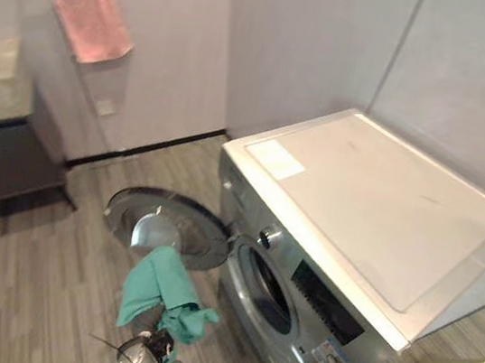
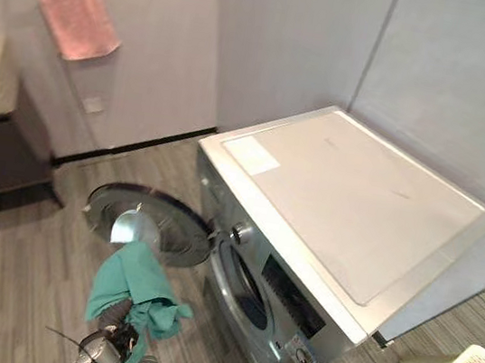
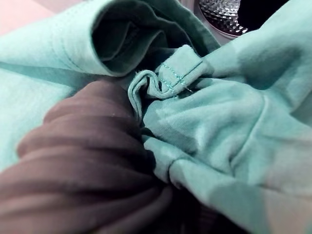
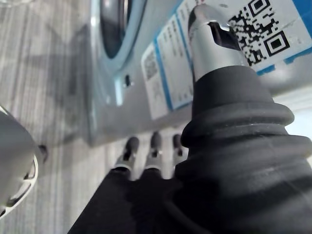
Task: Pick up the laundry basket with both hands and put the clothes into the washing machine.
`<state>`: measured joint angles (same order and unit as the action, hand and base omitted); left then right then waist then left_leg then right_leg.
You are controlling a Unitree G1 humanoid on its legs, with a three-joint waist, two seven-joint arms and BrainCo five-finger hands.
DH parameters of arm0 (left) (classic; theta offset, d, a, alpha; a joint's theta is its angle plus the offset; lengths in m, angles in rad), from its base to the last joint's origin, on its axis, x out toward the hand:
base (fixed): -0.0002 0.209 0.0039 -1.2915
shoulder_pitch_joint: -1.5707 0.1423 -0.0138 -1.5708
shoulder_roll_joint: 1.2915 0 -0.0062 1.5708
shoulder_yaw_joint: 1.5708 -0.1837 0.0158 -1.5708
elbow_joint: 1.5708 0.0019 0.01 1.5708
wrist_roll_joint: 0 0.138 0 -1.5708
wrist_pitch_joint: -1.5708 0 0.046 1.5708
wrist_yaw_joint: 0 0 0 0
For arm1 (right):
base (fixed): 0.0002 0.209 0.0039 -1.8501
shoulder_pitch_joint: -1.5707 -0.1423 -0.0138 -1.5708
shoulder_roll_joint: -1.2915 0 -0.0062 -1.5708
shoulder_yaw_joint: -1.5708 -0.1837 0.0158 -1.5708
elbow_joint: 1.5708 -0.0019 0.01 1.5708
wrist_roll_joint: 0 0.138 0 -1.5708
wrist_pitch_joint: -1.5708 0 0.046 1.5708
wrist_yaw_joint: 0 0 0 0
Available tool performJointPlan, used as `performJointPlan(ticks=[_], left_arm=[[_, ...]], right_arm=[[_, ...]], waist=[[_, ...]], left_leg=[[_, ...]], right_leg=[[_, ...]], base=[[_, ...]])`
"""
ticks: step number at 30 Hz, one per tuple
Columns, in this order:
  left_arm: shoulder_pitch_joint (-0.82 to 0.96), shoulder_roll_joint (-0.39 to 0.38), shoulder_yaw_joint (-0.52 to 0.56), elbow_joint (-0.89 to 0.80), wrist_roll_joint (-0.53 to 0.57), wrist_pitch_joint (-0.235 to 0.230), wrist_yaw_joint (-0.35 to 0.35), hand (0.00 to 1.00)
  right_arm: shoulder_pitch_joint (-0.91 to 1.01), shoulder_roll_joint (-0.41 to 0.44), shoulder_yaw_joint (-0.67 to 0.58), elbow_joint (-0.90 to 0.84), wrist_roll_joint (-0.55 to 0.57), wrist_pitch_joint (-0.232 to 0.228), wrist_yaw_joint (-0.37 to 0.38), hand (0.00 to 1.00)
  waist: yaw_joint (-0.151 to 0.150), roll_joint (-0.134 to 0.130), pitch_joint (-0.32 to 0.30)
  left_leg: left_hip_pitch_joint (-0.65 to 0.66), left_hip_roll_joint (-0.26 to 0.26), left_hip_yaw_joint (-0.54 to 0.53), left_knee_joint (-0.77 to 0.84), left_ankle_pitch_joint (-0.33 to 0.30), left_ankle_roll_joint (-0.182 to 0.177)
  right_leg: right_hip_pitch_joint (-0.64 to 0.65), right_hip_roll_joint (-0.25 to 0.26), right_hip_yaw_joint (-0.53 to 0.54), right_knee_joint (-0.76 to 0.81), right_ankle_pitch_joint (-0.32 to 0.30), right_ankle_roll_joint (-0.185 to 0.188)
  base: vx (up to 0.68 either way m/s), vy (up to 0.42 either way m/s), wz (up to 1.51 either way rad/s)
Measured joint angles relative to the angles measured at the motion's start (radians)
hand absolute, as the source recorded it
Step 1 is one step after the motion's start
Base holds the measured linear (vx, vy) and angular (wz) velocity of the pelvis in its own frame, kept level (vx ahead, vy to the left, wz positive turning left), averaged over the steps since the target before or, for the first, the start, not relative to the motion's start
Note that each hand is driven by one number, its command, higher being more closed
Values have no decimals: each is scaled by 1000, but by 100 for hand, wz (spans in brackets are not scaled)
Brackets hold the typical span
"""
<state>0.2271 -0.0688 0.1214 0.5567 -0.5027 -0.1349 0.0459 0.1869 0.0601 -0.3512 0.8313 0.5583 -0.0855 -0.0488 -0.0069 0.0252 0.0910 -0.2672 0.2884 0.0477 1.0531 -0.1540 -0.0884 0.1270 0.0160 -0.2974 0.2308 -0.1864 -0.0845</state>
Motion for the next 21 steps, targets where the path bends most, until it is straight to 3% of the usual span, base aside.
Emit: performJointPlan(ticks=[3,4,5,6,7,8,9,10,11,13,15,17,19,20,21], left_arm=[[35,8,0,-22,-11,0,6,100],[57,8,-6,-37,-17,0,10,100],[69,7,-10,-43,-17,0,16,100],[67,7,-14,-38,-17,0,19,100],[53,9,-29,-17,-16,1,19,100],[32,14,-33,19,-14,1,20,100],[-4,33,-39,54,-13,1,21,100],[-13,39,-40,55,-13,1,21,100],[-32,68,-45,55,-10,0,20,100],[-42,97,-57,56,5,-4,20,100],[-58,130,-95,84,19,-5,19,100],[-55,129,-98,88,33,-5,20,100],[-51,118,-91,105,36,-6,20,100],[-46,114,-81,105,36,-6,21,100],[-47,115,-79,105,36,-6,20,100]], right_arm=[[-19,-19,48,0,-11,-1,-22,0],[-34,-34,71,0,-12,-1,-36,0],[-50,-48,82,1,-20,-4,-37,0],[-58,-58,82,1,-20,-6,-36,0],[-68,-88,75,8,-23,-13,-36,0],[-67,-96,70,21,-24,-14,-32,0],[-68,-94,41,37,-33,-19,-37,0],[-69,-91,32,41,-33,-21,-37,0],[-63,-87,15,48,-42,-23,-30,0],[-64,-82,18,50,-50,-22,4,0],[-36,-54,13,111,-54,-13,33,0],[-10,-40,2,145,-56,-3,30,0],[-1,-64,-21,159,-55,9,31,0],[-4,-69,-11,160,-58,9,32,0],[-3,-69,-8,160,-59,9,33,0]], waist=[[20,-1,0],[27,1,-6],[28,7,-19],[22,22,-28],[8,50,-29],[-6,44,-33],[-22,11,-44],[-24,0,-47],[-27,-34,-57],[-26,-40,-62],[-33,-49,-73],[-31,-46,-72],[-31,-6,-72],[-31,7,-71],[-31,6,-70]], left_leg=[[15,27,-122,-292,-11,19],[52,22,-229,-431,-8,23],[76,3,-339,-514,1,21],[86,-3,-380,-552,26,9],[111,0,-388,-639,111,-46],[156,-7,-357,-677,71,-105],[182,-49,-304,-733,60,-119],[187,-56,-291,-744,60,-119],[214,-105,-212,-802,55,-110],[237,-142,-128,-873,40,-80],[235,-211,-59,-920,61,-44],[234,-225,-26,-933,55,-35],[229,-193,27,-940,55,-34],[226,-161,58,-950,54,-33],[225,-149,70,-950,55,-33]], right_leg=[[3,-5,154,-17,18,28],[-22,-8,230,-9,20,38],[-52,-13,297,0,11,79],[-62,-14,325,11,9,104],[-58,-17,356,21,9,131],[-52,-41,366,21,9,161],[-59,-99,372,8,17,198],[-62,-113,377,6,18,205],[-78,-178,410,-17,39,247],[-119,-235,457,-40,59,283],[-167,-311,515,-80,100,317],[-192,-329,514,-97,117,292],[-232,-308,409,-111,175,150],[-237,-292,271,-143,201,1],[-236,-294,206,-160,184,-40]], base=[[200,221,-153],[229,462,-184],[214,496,-177],[209,544,-135],[168,399,-69],[197,467,-34],[100,360,3],[62,482,-18],[-13,391,-48],[-64,297,-73],[-156,188,-68],[-160,136,-52],[-87,74,-88],[-63,37,-96],[-103,12,-114]])
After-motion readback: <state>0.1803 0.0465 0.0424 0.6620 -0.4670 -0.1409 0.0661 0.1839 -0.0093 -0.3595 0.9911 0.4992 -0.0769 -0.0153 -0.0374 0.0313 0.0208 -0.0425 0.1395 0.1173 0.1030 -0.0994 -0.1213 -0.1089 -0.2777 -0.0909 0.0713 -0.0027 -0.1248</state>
